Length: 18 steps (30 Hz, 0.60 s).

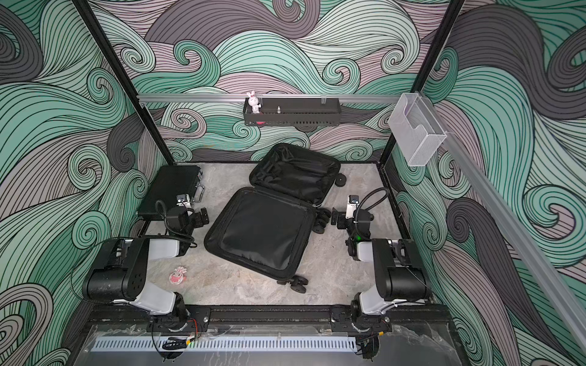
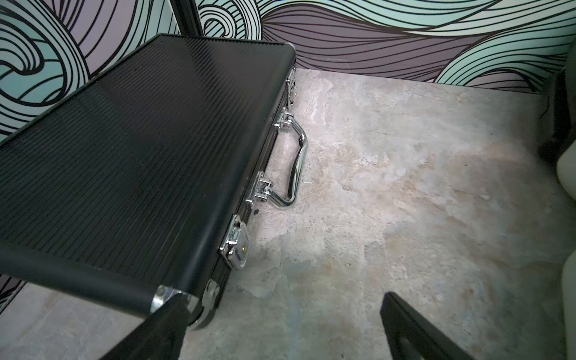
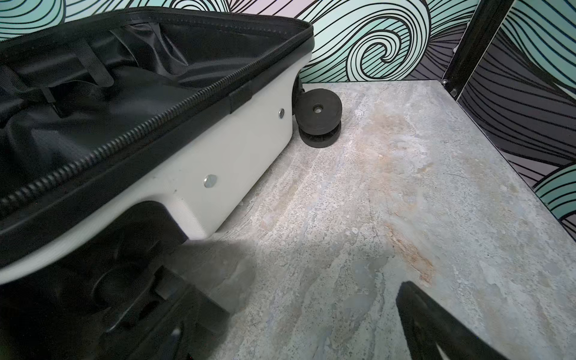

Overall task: Open the suitcase zippers
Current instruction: Reset both arms

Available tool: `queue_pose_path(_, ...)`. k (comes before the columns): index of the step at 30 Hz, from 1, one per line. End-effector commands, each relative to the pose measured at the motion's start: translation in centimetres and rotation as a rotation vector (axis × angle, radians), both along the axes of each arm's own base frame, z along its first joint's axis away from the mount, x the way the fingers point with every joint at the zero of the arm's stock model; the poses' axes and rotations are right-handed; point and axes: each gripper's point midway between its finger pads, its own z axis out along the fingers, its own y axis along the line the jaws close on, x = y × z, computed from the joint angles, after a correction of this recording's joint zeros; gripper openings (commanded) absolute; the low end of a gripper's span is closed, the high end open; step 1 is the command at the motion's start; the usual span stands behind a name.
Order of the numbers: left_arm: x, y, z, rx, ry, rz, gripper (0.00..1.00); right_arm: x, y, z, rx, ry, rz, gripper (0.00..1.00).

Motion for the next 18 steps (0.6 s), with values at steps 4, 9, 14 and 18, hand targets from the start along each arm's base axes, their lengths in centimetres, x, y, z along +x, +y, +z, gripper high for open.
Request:
queue_pose_path(4,0.12,0.33,0.55,-0.006,-0.011,0.017,0.99,0.34,-0.11,0.64,-0.014,-0.016,-0.007,0.99)
queue_pose_path(9,0.14,0.33,0.59,-0.006,-0.012,0.017,0.99,0.34,-0.13,0.61,-0.014,-0.014,-0.008,0.99)
queue_pose_path(14,0.14,0.33,0.54,-0.006,-0.011,0.018,0.99,0.42,-0.14,0.59,-0.014,-0.011,-0.009,0.99)
queue_pose_path(18,0.16,0.34,0.56,-0.006,-0.011,0.018,0.99,0.35,-0.14,0.61,-0.015,-0.013,-0.008,0.99)
